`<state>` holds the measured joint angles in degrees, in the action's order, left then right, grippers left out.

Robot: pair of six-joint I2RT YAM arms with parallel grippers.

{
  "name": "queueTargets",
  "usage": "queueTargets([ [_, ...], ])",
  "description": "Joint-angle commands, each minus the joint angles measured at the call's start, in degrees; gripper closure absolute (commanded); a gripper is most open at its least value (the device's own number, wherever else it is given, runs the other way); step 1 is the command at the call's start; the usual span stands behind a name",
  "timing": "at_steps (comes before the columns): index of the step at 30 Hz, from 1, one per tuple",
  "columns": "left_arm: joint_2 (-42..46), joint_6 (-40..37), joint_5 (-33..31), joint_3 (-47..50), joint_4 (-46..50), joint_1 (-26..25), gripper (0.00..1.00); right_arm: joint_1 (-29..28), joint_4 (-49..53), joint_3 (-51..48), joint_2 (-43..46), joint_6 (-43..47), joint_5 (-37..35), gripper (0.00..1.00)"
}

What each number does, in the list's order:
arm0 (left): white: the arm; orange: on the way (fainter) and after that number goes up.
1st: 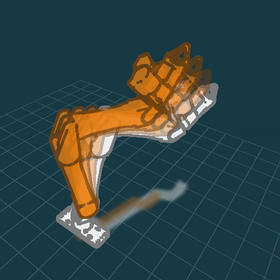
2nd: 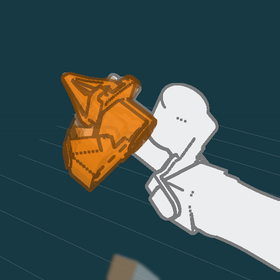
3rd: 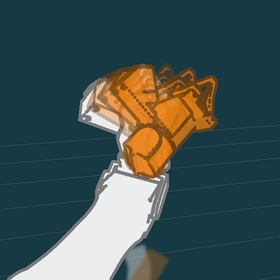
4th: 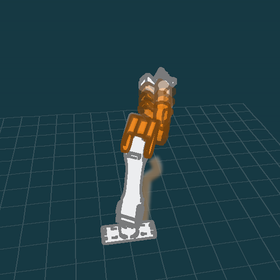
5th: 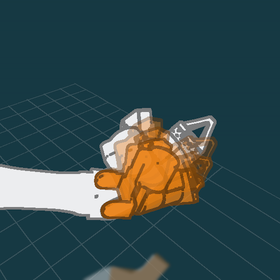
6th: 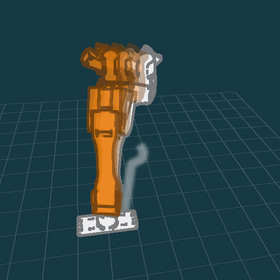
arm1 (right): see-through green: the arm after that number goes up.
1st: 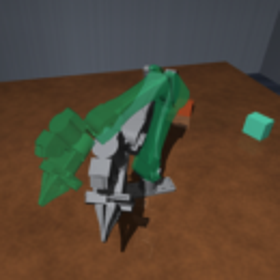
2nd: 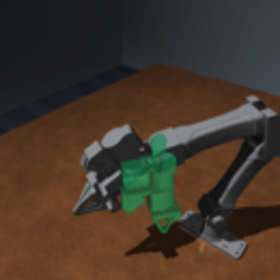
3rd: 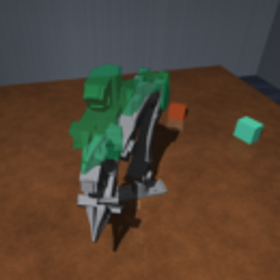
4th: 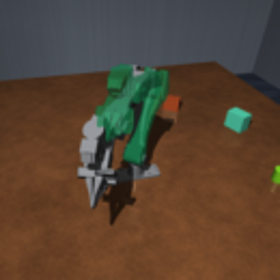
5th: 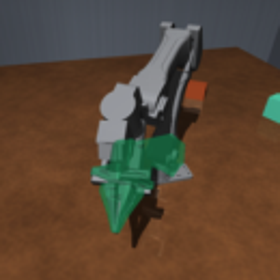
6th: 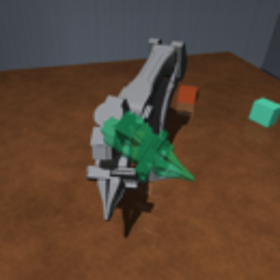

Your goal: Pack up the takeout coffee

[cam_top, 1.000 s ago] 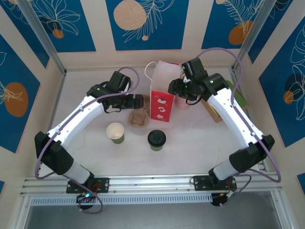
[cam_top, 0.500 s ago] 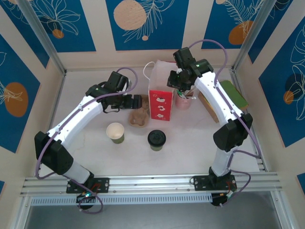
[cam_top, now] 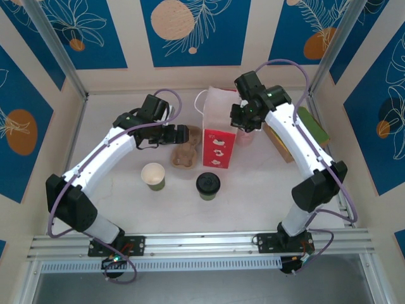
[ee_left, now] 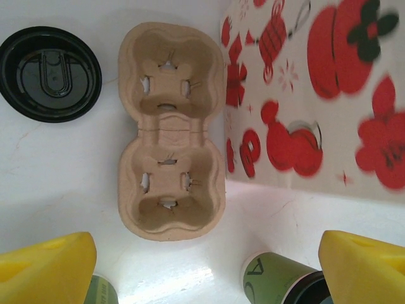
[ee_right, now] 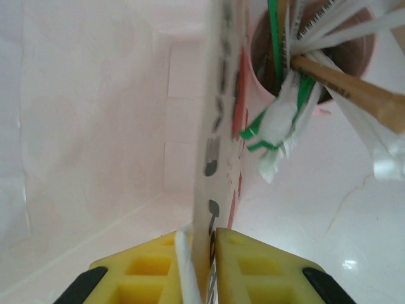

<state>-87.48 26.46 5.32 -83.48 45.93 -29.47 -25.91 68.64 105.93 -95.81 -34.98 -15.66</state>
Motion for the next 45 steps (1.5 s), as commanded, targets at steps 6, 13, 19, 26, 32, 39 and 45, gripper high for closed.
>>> queueTargets([
  [6, -0.8, -0.1, 3.1, 0.3, -1.0, 0.8, 0.1, 0.2, 2.0, -6.4, 6.8, 1.8, 0.6, 0.86],
  [13, -0.4, 0.3, 4.4, 1.4, -1.5, 0.7, 0.12, 1.5, 1.5, -10.5, 10.3, 6.4, 1.3, 0.86],
  [19, 0.0, 0.8, 4.6, 1.9, -1.3, 0.7, 0.12, 3.4, 2.9, -10.3, 10.9, 8.9, 1.9, 0.87],
  [26, 0.9, 1.6, 4.8, 3.3, -1.8, 0.7, 0.13, 4.3, 4.0, -10.6, 11.6, 10.7, 1.8, 0.87],
  [32, 0.9, 2.1, 5.1, 3.5, -2.0, 0.6, 0.14, 4.3, 4.8, -10.1, 11.9, 13.0, -0.2, 0.87],
  [39, 0.4, 2.9, 5.7, 3.8, -2.6, 0.4, 0.16, 4.0, 2.0, -11.7, 12.1, 9.6, 4.7, 0.86],
  [45, 0.0, 3.0, 5.5, 3.9, -2.4, 0.1, 0.17, 2.6, 0.1, -12.6, 11.7, 7.0, 5.3, 0.86],
])
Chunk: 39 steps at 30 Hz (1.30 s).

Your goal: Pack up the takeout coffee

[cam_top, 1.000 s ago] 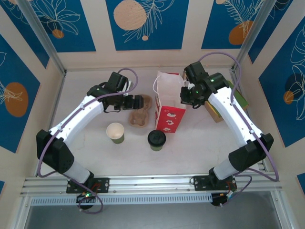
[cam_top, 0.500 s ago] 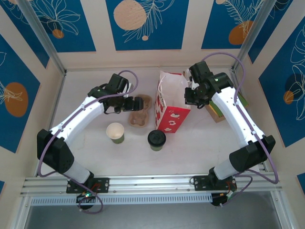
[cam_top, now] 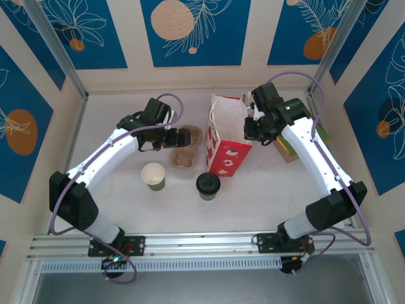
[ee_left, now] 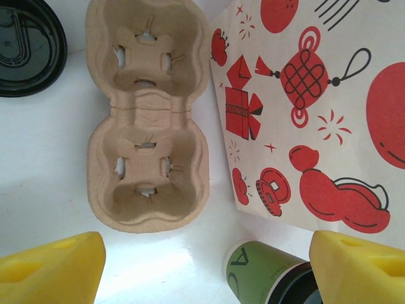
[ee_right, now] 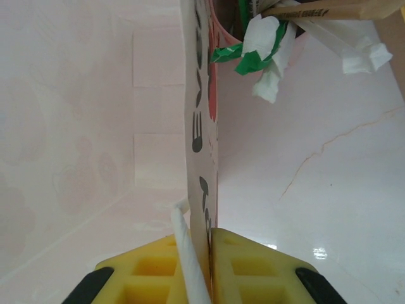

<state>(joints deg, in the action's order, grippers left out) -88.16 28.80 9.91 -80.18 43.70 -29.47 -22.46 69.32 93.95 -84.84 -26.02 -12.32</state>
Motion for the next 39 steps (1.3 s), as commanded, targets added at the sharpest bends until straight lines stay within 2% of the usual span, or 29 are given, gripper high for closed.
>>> queueTargets([
  [1, 0.6, 0.7, 0.8, 0.6, -0.2, 0.0, 0.17, -1.0, -0.5, -0.6, 0.6, -2.2, 1.5, 0.86],
  [8, -1.2, 0.8, 2.5, 0.5, -2.3, -1.4, 0.26, -2.2, -0.6, 0.7, -1.1, -0.3, -0.3, 0.86],
  [11, -3.6, 0.5, 3.5, 0.0, -3.3, -3.0, 0.34, -2.2, 0.1, 2.1, -2.0, 1.7, -2.0, 0.86],
  [23, -11.6, 0.6, 7.3, -3.9, -6.7, -8.7, 0.35, -0.4, 1.5, 4.8, -2.8, 6.8, -4.8, 0.86],
  [39, -17.4, 1.9, 9.5, -8.7, -8.0, -13.6, 0.36, 4.4, 1.3, -1.0, 3.0, 9.8, -4.8, 0.86],
])
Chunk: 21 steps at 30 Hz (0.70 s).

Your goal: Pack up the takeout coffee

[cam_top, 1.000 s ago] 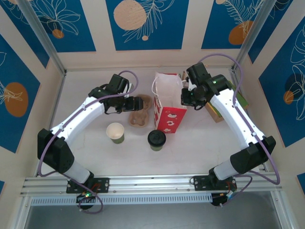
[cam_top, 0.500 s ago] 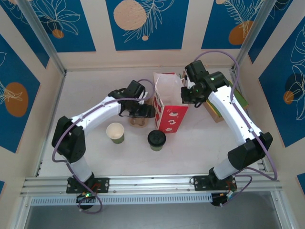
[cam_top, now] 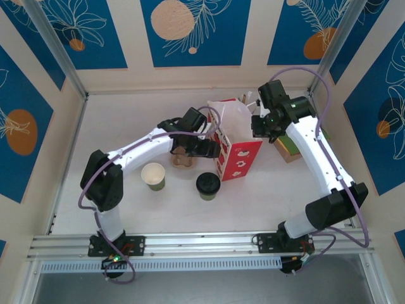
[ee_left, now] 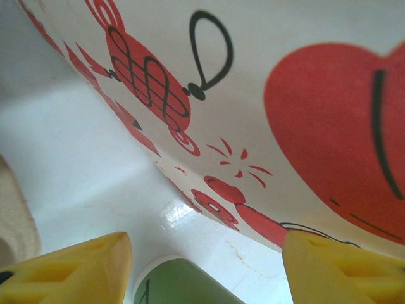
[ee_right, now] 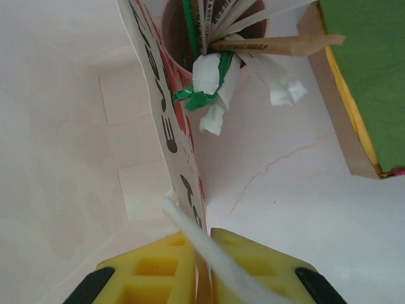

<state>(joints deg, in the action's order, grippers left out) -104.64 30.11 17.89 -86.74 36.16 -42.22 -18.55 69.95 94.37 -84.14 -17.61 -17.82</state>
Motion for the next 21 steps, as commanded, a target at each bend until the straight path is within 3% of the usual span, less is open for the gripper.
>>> queueTargets([
  [1, -0.9, 0.6, 1.5, -2.3, -0.3, -1.0, 0.36, 0.5, 0.5, -1.9, 2.7, 1.4, 1.1, 0.86],
  [8, 1.7, -0.1, -1.3, -1.1, 1.9, -1.0, 0.36, 0.6, 0.4, -3.7, 4.9, 2.3, 3.2, 0.84],
  [15, 6.2, -0.1, -4.0, 1.1, 3.8, 0.4, 0.32, 0.5, 1.1, -2.7, 5.2, 1.2, 5.6, 0.6],
  [21, 9.9, -0.2, -6.1, 2.9, 5.5, 2.7, 0.28, -0.1, 2.7, 0.9, 6.6, -2.6, 6.4, 0.47],
])
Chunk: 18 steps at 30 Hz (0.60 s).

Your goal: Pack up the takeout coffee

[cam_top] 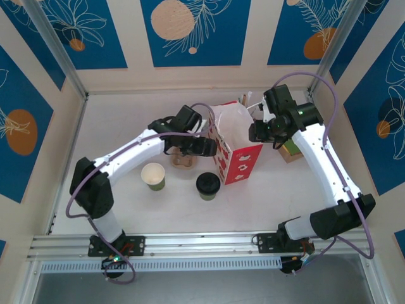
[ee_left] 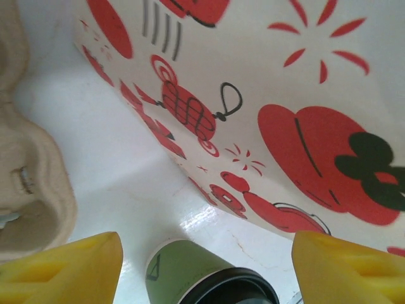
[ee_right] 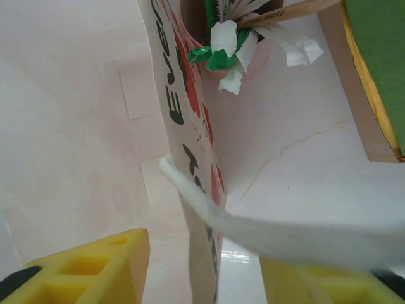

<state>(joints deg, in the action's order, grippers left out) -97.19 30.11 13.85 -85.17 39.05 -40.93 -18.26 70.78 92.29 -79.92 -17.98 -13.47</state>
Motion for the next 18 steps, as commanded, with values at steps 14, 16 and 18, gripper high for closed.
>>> queueTargets([
  [14, 15.9, -0.5, -9.0, 6.4, 7.3, 8.2, 0.0, -12.8, 0.1, 14.1, 2.8, -11.6, -3.9, 0.32],
  [16, 18.3, -0.2, -11.1, 7.3, 7.5, 9.0, 0.0, -15.6, -0.3, 16.9, 0.5, -10.9, -4.4, 0.32],
  [18, 20.7, 0.3, -13.6, 8.4, 7.7, 9.4, 0.0, -17.9, -0.4, 19.9, -2.3, -9.4, -4.5, 0.32],
])
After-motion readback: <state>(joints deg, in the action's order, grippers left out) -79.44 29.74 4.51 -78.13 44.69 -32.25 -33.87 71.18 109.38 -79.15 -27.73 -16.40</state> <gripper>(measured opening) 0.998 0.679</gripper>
